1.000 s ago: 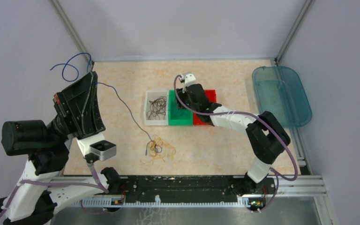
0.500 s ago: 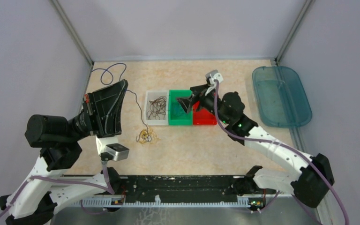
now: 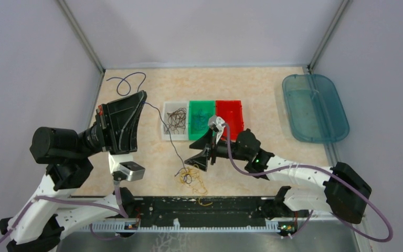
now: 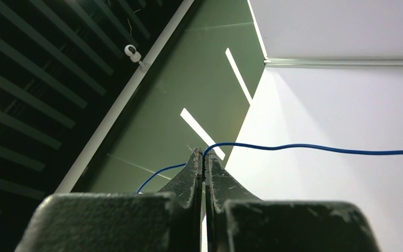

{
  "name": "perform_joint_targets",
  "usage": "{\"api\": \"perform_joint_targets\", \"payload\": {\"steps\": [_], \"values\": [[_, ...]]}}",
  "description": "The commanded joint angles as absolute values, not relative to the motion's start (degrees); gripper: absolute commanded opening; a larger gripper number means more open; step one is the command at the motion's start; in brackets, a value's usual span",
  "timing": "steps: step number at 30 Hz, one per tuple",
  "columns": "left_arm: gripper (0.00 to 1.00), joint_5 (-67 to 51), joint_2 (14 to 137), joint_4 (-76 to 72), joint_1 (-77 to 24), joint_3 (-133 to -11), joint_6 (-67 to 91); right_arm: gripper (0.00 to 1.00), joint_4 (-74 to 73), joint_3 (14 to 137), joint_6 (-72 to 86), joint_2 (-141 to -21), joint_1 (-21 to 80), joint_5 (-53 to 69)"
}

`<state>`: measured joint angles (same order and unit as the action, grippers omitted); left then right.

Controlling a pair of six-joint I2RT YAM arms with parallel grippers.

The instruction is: Untangle the cables

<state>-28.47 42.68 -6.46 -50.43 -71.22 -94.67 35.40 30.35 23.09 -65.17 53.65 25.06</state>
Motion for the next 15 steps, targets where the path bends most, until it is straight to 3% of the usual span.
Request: {"api": "perform_joint_targets", "payload": {"steps": [1, 15], "values": [[0.0, -30.8, 42.6, -6.6, -50.7, -72.3, -95.7, 0.78, 48.1, 31.3, 27.2, -65.1, 56.0, 32.6], [0.0, -32.3, 44.0, -7.0, -50.6, -73.0, -96.6, 0.73, 47.7, 31.2, 28.8, -65.1, 56.7, 33.2]]}}
